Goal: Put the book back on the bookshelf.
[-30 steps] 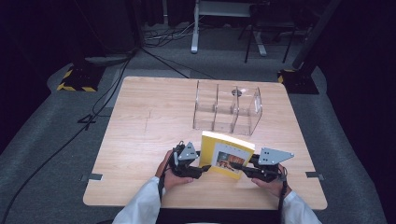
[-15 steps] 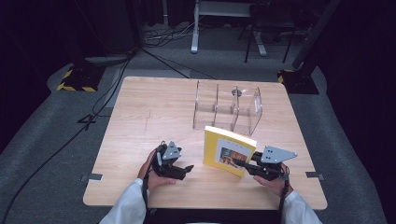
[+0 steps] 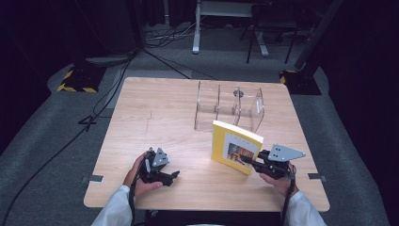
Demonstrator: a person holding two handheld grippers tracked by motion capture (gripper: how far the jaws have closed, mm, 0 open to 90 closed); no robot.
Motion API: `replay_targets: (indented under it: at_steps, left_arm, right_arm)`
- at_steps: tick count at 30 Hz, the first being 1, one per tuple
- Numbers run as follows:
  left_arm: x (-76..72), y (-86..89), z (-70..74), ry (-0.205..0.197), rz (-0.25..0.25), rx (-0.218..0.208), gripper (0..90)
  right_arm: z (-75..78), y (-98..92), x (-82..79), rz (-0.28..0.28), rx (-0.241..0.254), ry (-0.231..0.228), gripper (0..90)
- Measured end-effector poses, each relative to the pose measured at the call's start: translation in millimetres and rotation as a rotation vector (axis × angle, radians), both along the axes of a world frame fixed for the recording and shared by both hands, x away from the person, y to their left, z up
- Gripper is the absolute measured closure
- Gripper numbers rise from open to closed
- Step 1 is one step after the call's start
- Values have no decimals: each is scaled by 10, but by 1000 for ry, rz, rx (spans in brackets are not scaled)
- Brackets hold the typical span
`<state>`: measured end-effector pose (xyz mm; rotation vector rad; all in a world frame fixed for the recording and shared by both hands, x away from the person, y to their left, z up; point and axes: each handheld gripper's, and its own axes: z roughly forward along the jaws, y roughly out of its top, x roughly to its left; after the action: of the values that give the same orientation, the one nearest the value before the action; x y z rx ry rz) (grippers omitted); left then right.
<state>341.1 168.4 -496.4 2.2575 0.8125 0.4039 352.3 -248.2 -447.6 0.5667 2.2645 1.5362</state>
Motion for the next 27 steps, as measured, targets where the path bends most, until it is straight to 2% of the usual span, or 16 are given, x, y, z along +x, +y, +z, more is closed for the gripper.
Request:
replay_targets:
  at_steps: [8, 13, 17, 20, 27]
  left_arm:
    - [-51, 152, -47, 28, 28, -13, 176]
    - [-66, 212, -70, 31, 42, -16, 171]
    - [-62, 238, -76, 37, 45, -21, 168]
    - [-51, 248, -81, 60, 58, -37, 163]
    - [-53, 249, -82, 60, 61, -36, 159]
  right_arm:
    - [13, -67, 16, -40, 2, -7, 765]
    - [23, -97, 25, -52, 1, -12, 765]
    - [33, -123, 31, -65, 3, -14, 765]
    - [45, -152, 35, -82, 5, -17, 766]
    - [81, -225, 47, -127, 16, -30, 766]
